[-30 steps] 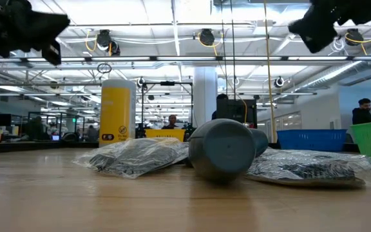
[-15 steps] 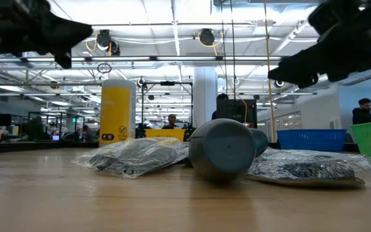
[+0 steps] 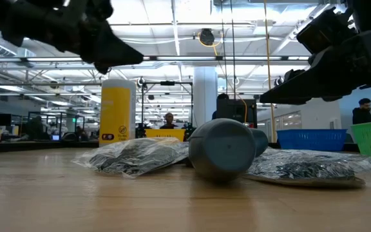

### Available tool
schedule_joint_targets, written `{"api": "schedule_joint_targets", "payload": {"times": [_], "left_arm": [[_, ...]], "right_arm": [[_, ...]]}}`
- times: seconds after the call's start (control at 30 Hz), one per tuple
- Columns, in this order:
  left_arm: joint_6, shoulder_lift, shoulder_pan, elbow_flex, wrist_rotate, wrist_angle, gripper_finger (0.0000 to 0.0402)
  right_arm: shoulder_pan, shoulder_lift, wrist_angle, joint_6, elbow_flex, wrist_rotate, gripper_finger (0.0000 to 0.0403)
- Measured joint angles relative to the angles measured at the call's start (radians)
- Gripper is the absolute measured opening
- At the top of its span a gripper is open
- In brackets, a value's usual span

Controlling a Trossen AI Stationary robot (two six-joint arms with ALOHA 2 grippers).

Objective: Pick & Place Travel size toiletries
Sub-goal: Put the shaving cream into the red bin

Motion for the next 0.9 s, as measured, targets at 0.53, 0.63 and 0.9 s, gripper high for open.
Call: {"api": "schedule_joint_targets", "payload": {"times": [0.53,0.63,0.9], "left_arm": [[0.052,0.213,-0.012,0.183,0.002,0.022,0.0024],[0.052,0.213,-0.012,0.183,0.002,0.021,0.0024],[0.045,0.213,-0.012,0.183,0.001,0.021,0.0024]], "right_arm": [[0.0,0.02,0.063,-0.047,0.001,0.0,0.0276],[0.0,0.02,0.062,-0.048,0.001,0.0,0.0274],[0.0,0.02,0.062,-0.049,0.001,0.0,0.0274]]}}
